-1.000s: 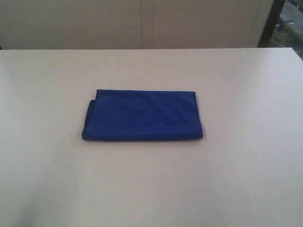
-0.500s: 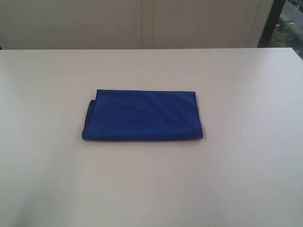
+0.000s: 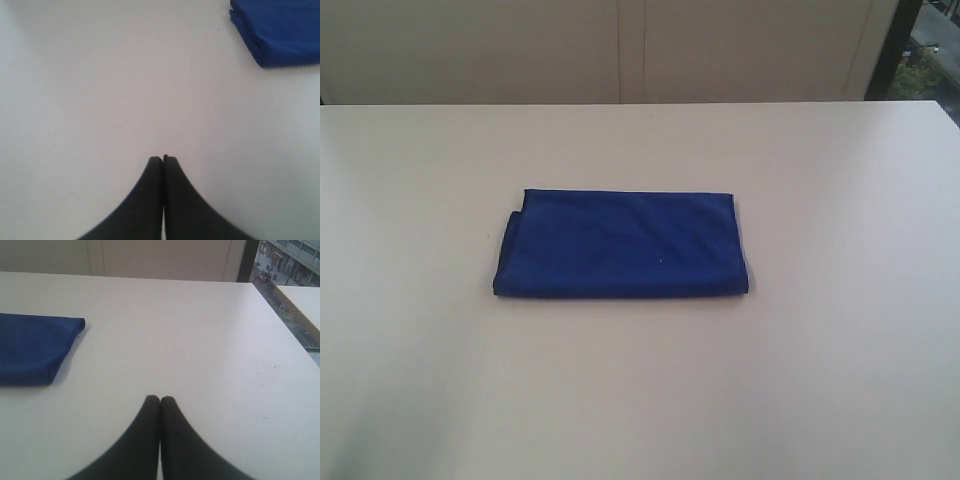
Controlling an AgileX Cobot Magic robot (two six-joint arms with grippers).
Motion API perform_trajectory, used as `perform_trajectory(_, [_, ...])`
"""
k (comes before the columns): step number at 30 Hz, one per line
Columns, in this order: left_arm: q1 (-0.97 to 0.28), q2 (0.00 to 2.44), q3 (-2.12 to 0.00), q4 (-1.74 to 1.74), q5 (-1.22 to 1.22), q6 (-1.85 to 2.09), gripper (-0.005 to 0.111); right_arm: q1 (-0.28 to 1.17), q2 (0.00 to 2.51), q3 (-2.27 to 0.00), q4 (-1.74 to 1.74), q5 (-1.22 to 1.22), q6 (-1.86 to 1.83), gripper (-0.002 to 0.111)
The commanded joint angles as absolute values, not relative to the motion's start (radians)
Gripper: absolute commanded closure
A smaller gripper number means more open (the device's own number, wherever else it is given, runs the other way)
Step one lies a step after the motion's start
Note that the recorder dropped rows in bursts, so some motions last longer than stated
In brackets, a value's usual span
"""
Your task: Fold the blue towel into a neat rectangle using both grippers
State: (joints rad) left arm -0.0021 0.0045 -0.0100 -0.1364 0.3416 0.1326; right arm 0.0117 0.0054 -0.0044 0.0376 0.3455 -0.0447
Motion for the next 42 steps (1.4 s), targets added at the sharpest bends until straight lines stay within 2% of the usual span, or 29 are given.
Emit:
perform_trajectory(1, [0.004,0.000,0.000,-0.149,0.352,0.128,0.107,0.020,0.000,0.000,0.029,0.335,-0.040,0.108])
perform_trajectory(42, [-0.042,0.000,0.000,-0.088,0.346,0.124,0.107,0.020,0.000,0.000,0.029,0.335,-0.040,0.108])
